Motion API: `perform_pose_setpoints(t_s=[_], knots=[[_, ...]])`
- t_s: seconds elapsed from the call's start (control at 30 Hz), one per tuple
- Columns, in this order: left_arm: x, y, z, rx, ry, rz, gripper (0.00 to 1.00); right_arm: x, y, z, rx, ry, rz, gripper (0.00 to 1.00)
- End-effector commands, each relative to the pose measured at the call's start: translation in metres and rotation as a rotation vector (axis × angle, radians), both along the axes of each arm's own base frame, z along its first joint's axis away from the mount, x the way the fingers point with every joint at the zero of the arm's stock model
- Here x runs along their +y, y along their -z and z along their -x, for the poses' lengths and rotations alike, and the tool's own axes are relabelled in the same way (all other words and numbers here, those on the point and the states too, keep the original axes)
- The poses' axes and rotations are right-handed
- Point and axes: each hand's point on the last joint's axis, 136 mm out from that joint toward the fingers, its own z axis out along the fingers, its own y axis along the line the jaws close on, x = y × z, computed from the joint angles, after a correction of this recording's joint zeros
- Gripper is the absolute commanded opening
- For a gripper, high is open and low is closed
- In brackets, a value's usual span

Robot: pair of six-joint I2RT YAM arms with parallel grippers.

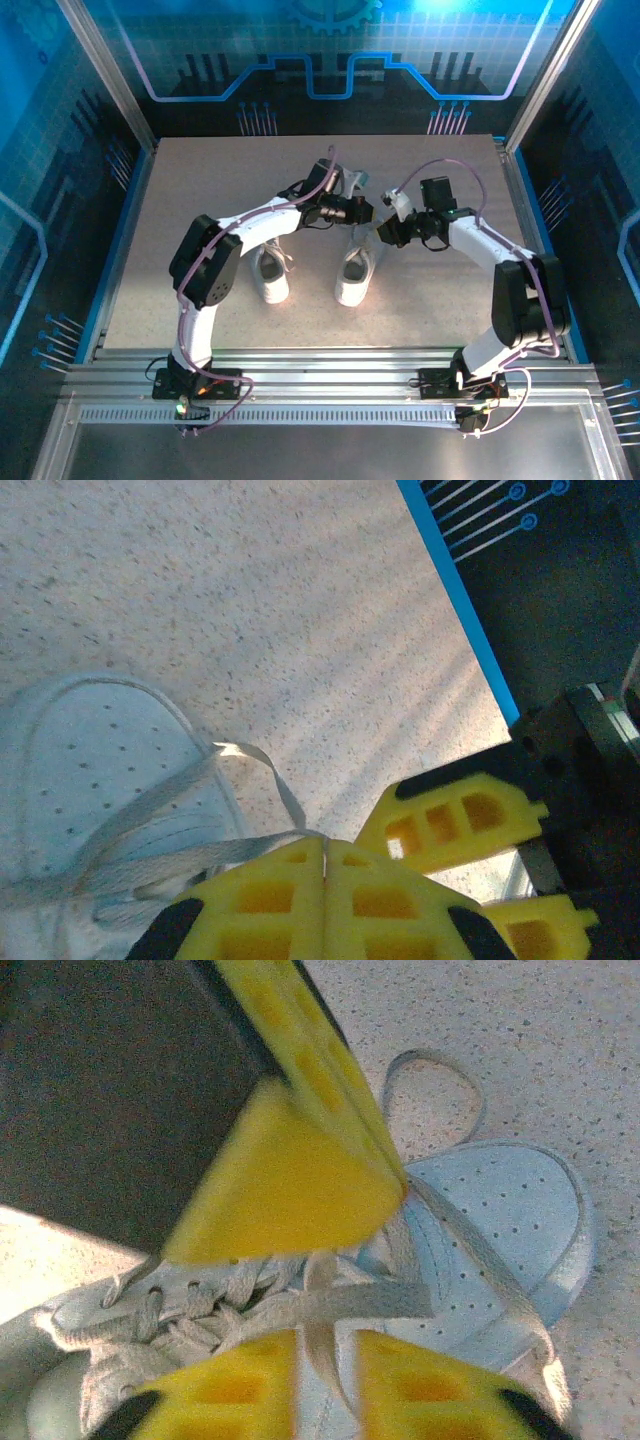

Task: Tie the shoes

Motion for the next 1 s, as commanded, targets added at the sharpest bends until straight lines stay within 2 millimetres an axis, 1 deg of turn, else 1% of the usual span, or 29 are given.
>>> perform_pose_setpoints(t_s=[0.0, 0.17, 0.3, 0.37, 0.47, 0.5, 0.57, 0.63, 0.7, 0.77, 0.8, 0.83, 0.9, 0.93, 0.97], knots=[[0.019, -0.033, -0.005, -0.100, -0.034, -0.007, 0.00, -0.011, -0.010, 0.003, -0.004, 0.034, 0.029, 0.28], [0.036, -0.049, -0.008, -0.156, -0.064, -0.029, 0.00, -0.034, -0.017, 0.002, 0.025, 0.140, 0.064, 0.35], [0.051, -0.069, -0.005, -0.226, -0.073, -0.073, 0.00, -0.056, -0.022, -0.006, 0.042, 0.276, 0.086, 0.35], [0.060, -0.080, -0.003, -0.262, -0.080, -0.103, 0.00, -0.063, -0.025, -0.008, 0.055, 0.320, 0.092, 0.36], [0.073, -0.097, 0.001, -0.321, -0.089, -0.153, 0.00, -0.061, -0.035, -0.010, 0.048, 0.334, 0.072, 0.38], [0.077, -0.102, 0.003, -0.339, -0.090, -0.165, 0.00, -0.057, -0.040, -0.009, 0.037, 0.324, 0.052, 0.39], [0.082, -0.113, 0.006, -0.369, -0.097, -0.178, 0.00, -0.045, -0.050, -0.007, 0.007, 0.281, 0.014, 0.42], [0.085, -0.126, 0.008, -0.400, -0.103, -0.175, 0.00, -0.028, -0.061, -0.003, -0.027, 0.227, -0.029, 0.45], [0.087, -0.136, 0.010, -0.425, -0.110, -0.167, 0.00, -0.019, -0.066, -0.001, -0.055, 0.208, -0.050, 0.48], [0.088, -0.144, 0.011, -0.451, -0.114, -0.163, 0.00, -0.022, -0.066, -0.007, -0.065, 0.255, -0.052, 0.50], [0.090, -0.148, 0.011, -0.462, -0.116, -0.166, 0.00, -0.028, -0.063, -0.012, -0.060, 0.294, -0.040, 0.50], [0.091, -0.150, 0.013, -0.474, -0.115, -0.173, 0.00, -0.034, -0.060, -0.016, -0.046, 0.335, -0.023, 0.50], [0.094, -0.150, 0.017, -0.485, -0.101, -0.190, 0.00, -0.041, -0.055, -0.022, -0.009, 0.379, 0.000, 0.49], [0.096, -0.148, 0.018, -0.483, -0.098, -0.204, 0.00, -0.039, -0.056, -0.023, 0.008, 0.374, -0.002, 0.49], [0.099, -0.146, 0.019, -0.481, -0.104, -0.219, 0.00, -0.033, -0.058, -0.023, 0.017, 0.345, -0.018, 0.49]])
